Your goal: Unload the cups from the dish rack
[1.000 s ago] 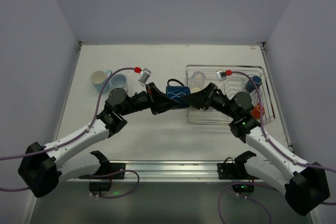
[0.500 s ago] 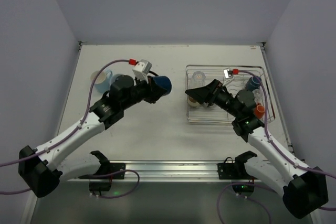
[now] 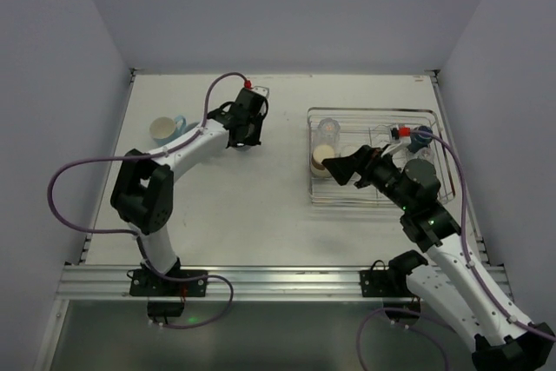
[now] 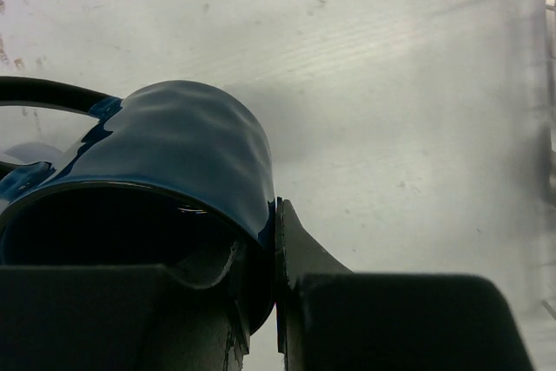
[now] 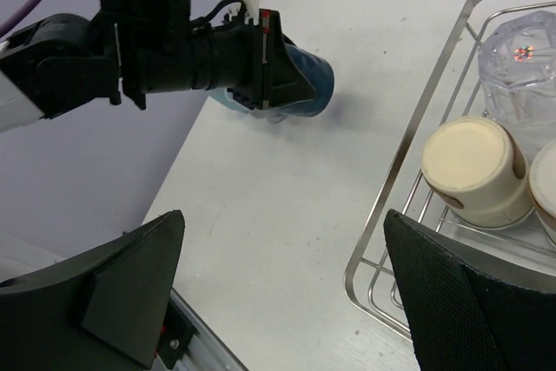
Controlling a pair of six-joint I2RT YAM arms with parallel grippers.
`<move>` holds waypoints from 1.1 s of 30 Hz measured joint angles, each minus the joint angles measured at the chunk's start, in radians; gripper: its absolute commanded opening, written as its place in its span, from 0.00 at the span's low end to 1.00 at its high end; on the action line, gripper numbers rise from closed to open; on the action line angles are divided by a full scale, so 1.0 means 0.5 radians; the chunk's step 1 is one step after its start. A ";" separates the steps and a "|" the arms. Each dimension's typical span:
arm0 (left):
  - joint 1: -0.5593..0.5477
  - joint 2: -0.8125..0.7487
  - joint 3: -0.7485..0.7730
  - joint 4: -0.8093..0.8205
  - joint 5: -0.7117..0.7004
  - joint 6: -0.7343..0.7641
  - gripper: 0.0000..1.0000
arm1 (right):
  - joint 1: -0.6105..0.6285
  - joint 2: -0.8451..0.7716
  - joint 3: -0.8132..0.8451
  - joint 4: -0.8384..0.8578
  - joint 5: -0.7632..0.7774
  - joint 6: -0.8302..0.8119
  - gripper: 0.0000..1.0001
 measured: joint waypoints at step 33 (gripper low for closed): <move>0.240 0.464 0.393 -0.169 -0.005 0.122 0.64 | 0.000 0.459 0.185 -0.560 0.796 -0.417 0.88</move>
